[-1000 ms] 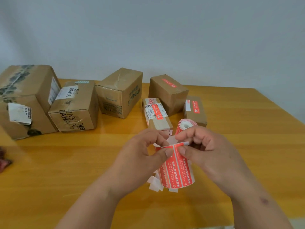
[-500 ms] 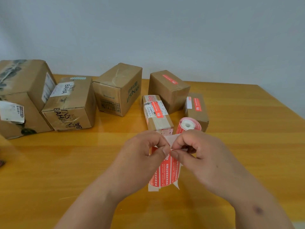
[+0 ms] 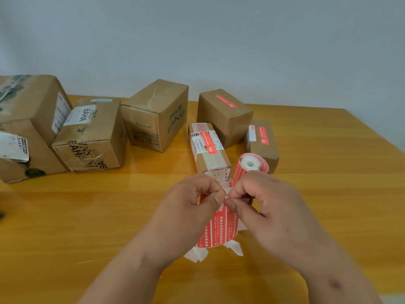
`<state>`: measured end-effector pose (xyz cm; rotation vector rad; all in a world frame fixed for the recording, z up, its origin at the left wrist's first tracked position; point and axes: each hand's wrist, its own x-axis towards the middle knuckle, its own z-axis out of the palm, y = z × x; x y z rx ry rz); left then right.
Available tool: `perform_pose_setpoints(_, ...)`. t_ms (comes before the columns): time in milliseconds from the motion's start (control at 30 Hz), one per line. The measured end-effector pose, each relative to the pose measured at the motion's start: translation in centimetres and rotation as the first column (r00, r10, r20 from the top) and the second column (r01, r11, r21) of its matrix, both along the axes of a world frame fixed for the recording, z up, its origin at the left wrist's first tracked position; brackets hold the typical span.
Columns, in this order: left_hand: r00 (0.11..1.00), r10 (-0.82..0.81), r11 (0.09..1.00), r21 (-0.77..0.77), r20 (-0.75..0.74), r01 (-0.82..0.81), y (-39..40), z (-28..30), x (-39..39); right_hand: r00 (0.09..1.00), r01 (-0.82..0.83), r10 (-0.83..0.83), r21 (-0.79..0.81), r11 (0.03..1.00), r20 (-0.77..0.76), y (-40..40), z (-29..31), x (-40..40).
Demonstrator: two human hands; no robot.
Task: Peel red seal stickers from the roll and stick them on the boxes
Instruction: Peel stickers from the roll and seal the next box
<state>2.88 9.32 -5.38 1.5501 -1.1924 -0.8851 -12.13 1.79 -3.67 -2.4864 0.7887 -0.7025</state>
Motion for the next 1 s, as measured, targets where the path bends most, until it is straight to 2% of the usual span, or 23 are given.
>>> perform_pose_setpoints(233,1.000,0.006,0.999,-0.034,0.030,-0.005,0.0,0.0,-0.2,1.000,-0.007,0.007,-0.002,1.000,0.003,0.0,0.0,0.0)
perform_pose_setpoints(433,0.996,0.010,0.996,-0.084,0.093,-0.002,-0.1,0.2,-0.5,0.997,0.020,-0.036,0.218,0.976,0.067,0.0,0.2,-0.1)
perform_pose_setpoints(567,0.994,0.006,0.997,-0.078,0.114,0.003,-0.2,0.3,-0.6,0.996,0.018,-0.042,0.277,0.961,0.081,-0.1,0.2,-0.2)
perform_pose_setpoints(867,0.996,-0.008,1.000,-0.019,-0.086,0.006,-0.1,0.9,-0.6,0.992,0.031,-0.064,0.290,0.957,0.106,0.0,0.9,-0.1)
perform_pose_setpoints(1000,0.998,-0.018,1.000,0.005,-0.065,0.018,-0.1,1.0,-0.4,0.992,0.055,-0.094,0.366,0.929,0.088,-0.4,0.9,-0.4)
